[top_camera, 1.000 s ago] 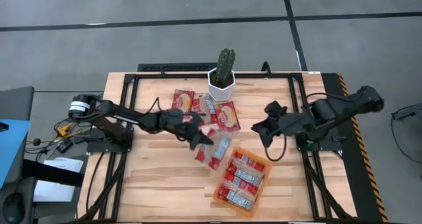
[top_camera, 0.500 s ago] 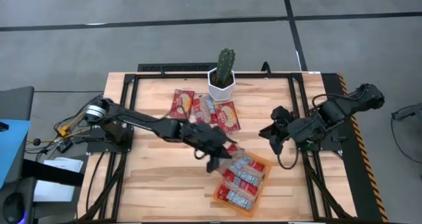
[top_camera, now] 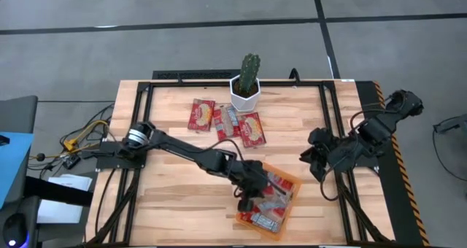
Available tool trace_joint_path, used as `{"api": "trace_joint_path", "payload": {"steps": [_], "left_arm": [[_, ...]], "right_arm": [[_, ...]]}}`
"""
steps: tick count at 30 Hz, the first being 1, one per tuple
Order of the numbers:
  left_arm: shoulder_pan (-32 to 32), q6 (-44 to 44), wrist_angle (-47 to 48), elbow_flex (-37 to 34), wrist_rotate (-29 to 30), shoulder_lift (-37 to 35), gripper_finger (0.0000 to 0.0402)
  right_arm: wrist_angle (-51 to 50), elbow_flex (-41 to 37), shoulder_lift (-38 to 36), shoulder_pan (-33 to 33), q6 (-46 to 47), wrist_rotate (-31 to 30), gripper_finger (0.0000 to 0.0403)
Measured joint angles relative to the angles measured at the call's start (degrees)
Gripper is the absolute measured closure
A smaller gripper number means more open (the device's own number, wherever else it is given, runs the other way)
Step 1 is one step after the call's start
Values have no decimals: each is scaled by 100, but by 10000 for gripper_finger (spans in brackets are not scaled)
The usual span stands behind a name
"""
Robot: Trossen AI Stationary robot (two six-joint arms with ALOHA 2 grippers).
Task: Sort popcorn bags into baskets
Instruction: Put the red popcorn bag into the orange container
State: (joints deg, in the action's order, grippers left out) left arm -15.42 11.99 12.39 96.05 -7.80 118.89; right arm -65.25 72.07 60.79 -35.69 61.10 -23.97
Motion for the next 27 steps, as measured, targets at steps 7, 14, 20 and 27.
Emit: {"api": "trace_joint_path", "payload": {"steps": [7,14,20,27], "left_arm": [[-181,-602,366,419,-240,341,391],[-338,-1188,357,426,-217,337,360],[-396,-1265,358,426,-405,332,276],[-344,-947,358,435,-374,332,190]], "right_arm": [[-93,0,-2,-193,42,-35,305],[-251,0,-2,-222,42,-46,305],[-312,0,-2,-220,42,-59,305],[-400,-17,-2,-167,44,-141,305]]}}
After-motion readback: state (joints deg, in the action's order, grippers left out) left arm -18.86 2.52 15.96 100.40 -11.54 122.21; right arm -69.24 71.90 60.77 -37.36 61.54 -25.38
